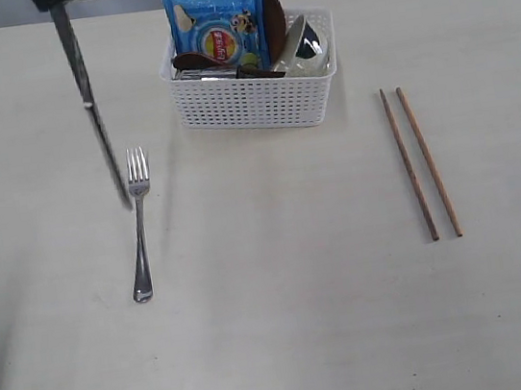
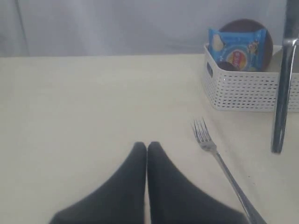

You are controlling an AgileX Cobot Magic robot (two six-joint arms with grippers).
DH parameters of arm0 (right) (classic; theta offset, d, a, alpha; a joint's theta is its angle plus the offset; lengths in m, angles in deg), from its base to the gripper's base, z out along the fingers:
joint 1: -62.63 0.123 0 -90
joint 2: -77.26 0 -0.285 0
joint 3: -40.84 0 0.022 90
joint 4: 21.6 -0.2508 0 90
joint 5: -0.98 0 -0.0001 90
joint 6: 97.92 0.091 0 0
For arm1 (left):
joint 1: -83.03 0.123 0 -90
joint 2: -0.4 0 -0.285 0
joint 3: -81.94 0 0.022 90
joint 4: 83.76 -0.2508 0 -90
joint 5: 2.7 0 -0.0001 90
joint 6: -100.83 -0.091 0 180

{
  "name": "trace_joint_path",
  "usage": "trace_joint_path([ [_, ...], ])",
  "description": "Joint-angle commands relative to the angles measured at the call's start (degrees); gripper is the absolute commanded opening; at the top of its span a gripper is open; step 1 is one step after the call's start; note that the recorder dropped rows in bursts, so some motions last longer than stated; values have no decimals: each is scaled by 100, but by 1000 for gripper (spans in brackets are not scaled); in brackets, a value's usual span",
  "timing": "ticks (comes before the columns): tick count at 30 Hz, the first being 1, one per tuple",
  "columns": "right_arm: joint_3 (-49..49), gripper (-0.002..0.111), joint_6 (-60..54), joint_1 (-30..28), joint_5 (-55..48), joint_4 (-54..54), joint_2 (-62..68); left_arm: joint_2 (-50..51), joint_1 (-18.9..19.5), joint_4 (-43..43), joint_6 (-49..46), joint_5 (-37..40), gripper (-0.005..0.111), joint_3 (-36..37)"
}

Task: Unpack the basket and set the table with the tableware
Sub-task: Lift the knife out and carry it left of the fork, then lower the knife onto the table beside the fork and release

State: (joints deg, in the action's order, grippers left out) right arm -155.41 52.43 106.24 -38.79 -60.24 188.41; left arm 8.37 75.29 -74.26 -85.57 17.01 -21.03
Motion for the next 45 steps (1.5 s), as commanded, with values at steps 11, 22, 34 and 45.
trace_joint_path([
  [11, -68, -1, -853, -23, -249, -2233, 1586, -19, -44, -26, -5, -10, 0, 18],
  [22, -1192, -1, -745, -386, -613, -2521, 2893, -19, -44, -26, -5, -10, 0, 18],
  [34, -1507, -1, -520, -415, -573, -2440, 3610, -19, -44, -26, -5, -10, 0, 18],
  [45, -1507, -1, 467, -405, -118, -2073, 3632, -19, -44, -26, -5, -10, 0, 18],
])
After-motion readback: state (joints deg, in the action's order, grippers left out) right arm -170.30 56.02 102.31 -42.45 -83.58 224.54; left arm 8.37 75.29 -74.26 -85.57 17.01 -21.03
